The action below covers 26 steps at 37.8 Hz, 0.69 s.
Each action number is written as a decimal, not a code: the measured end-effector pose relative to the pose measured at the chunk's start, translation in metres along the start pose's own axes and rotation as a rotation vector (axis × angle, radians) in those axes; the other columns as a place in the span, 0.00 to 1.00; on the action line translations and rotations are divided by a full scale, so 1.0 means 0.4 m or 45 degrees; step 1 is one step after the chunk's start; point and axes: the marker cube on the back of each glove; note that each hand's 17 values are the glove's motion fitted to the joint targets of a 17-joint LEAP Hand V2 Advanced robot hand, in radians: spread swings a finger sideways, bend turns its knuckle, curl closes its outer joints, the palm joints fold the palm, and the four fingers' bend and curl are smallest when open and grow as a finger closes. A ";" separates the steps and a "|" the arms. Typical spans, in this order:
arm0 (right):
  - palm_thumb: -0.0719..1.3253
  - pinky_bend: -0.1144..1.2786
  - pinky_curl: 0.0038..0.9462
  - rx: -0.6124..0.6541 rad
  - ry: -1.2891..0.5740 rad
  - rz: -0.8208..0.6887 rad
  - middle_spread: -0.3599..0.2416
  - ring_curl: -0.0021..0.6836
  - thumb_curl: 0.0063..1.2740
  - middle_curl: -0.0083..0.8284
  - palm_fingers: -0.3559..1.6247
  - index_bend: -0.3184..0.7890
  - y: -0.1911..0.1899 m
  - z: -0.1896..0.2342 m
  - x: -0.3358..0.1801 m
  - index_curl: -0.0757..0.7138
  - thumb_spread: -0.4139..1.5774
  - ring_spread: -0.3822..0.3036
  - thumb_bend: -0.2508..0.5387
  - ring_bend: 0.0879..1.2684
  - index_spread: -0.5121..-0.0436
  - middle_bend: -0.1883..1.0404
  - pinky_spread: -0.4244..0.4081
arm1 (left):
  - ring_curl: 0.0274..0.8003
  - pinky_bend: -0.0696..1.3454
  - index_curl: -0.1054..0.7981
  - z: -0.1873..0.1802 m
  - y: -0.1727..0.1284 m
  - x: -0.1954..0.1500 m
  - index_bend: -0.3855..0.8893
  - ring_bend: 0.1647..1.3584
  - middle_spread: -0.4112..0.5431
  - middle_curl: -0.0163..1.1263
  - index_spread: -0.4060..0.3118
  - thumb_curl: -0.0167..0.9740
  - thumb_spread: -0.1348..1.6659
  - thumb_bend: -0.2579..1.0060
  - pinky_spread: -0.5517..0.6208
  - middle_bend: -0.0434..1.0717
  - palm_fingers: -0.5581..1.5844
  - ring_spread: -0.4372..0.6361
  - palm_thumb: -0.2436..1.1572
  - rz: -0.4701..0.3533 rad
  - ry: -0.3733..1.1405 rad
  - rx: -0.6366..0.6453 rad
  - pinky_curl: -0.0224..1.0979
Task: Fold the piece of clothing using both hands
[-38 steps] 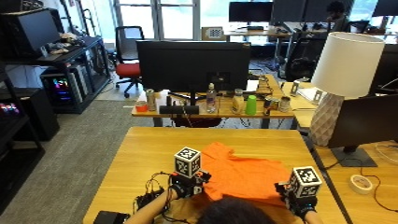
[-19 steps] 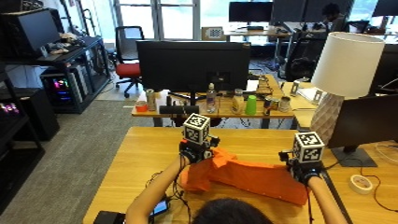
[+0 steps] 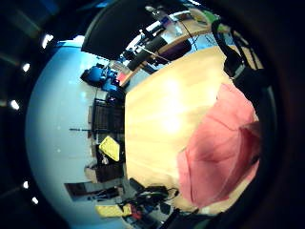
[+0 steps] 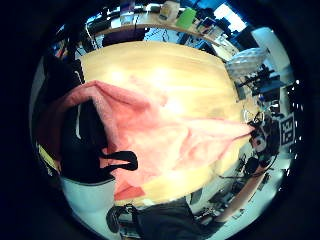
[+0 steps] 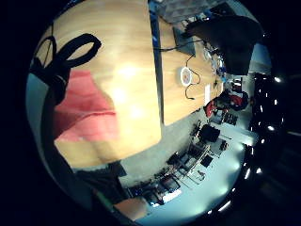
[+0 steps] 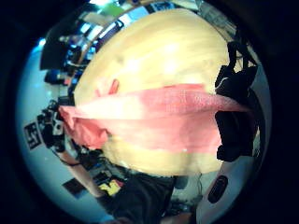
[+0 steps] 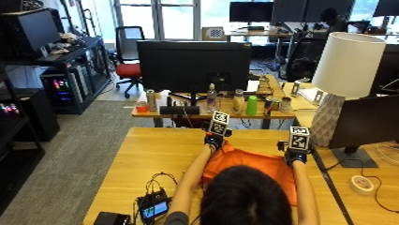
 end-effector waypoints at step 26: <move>0.68 0.46 0.45 0.146 -0.036 0.018 0.36 0.66 0.22 0.57 0.61 0.28 -0.052 0.182 0.162 0.39 0.79 0.27 0.21 0.42 0.45 0.40 0.28 | 0.55 0.36 0.55 0.066 0.097 0.024 0.44 0.31 0.48 0.27 0.42 0.36 0.82 0.19 0.49 0.09 0.42 0.36 0.44 0.079 0.416 0.000 0.40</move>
